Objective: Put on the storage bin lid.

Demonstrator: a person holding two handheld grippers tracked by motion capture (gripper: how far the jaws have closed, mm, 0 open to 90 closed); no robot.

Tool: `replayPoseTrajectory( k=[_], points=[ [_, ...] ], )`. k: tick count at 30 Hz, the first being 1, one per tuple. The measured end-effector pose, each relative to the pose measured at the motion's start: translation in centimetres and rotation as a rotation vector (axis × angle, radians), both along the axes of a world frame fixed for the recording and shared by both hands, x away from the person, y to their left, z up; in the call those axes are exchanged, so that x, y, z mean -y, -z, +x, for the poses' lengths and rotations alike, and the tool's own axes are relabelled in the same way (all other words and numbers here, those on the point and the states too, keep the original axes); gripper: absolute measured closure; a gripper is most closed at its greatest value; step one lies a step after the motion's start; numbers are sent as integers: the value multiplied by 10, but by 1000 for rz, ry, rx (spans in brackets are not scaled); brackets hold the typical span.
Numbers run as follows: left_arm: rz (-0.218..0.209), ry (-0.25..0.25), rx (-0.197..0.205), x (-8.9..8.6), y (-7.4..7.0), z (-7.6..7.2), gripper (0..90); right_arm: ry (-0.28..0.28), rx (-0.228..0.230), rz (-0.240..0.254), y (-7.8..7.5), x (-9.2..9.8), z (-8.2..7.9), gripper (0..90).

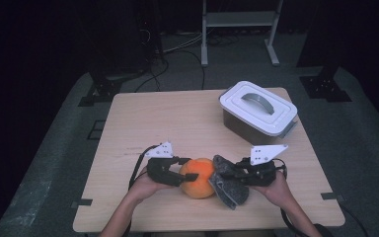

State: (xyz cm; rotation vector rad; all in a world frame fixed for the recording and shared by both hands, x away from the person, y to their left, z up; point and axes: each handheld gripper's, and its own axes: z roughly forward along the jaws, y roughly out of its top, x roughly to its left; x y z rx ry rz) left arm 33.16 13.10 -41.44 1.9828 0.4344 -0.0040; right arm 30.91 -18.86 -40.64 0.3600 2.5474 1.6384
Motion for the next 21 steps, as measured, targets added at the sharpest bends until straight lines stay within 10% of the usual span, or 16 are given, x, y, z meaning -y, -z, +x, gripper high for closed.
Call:
replayPoseTrajectory(
  k=[7,13,21],
  points=[
    [-1,-47,-8,-6,-2,4,370,32,-31,-82,12,2,5,732],
    [5,-33,11,6,-3,-1,387,25,32,-16,-3,-5,-1,731],
    [-7,-84,-5,7,-3,0,388,53,24,-60,4,-2,3,730]
  ],
)
